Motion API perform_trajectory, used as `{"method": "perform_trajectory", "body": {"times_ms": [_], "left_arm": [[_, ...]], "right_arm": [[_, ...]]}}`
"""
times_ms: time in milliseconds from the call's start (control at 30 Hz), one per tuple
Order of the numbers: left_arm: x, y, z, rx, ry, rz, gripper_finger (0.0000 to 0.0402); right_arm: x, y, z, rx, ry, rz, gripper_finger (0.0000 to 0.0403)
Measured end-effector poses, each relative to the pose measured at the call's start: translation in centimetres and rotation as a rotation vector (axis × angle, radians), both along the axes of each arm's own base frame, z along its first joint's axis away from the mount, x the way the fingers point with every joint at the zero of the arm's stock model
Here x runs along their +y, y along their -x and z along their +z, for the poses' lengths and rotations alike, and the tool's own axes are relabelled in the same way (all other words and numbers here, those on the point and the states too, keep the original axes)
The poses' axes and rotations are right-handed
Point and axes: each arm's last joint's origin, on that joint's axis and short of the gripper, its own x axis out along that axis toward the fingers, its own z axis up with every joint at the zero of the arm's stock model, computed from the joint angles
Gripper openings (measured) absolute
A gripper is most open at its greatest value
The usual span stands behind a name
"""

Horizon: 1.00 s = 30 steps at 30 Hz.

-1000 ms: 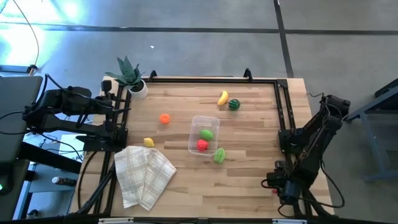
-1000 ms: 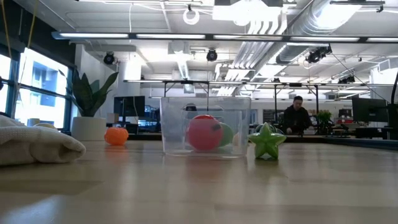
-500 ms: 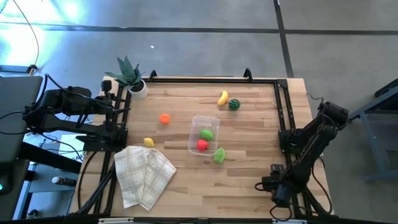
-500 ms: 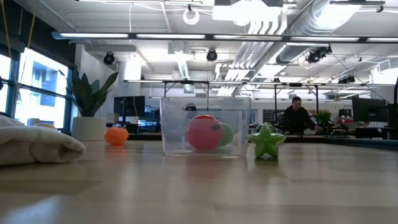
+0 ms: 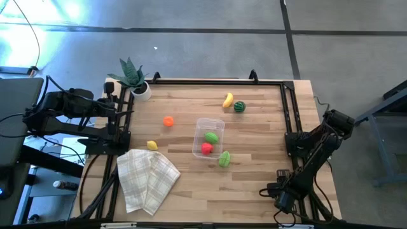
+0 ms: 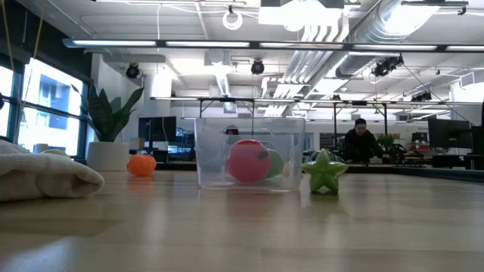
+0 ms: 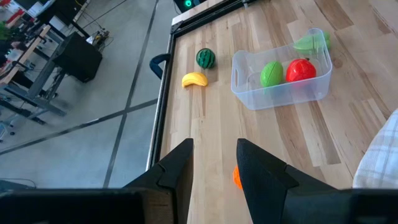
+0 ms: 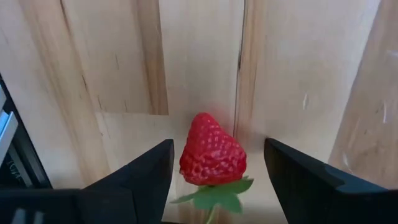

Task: Pick and placing Produce into tupperware
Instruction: Put the strawberry into the transparent bin

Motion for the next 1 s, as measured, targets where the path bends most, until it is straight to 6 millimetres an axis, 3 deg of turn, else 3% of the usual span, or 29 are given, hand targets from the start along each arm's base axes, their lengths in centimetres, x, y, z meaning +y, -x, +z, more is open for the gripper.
{"method": "perform_trajectory", "body": {"times_ms": [533,1000], "left_arm": [[0.00,0.00,-0.01,0.001,0.000,0.000,0.0113],[0.00,-0.01,-0.01,0.001,0.000,-0.001,0.0113]], "right_arm": [[0.04,0.04,-0.09,0.009,-0.002,0.013,0.0239],[0.05,0.05,-0.11,0.010,-0.002,0.013,0.0200]]}}
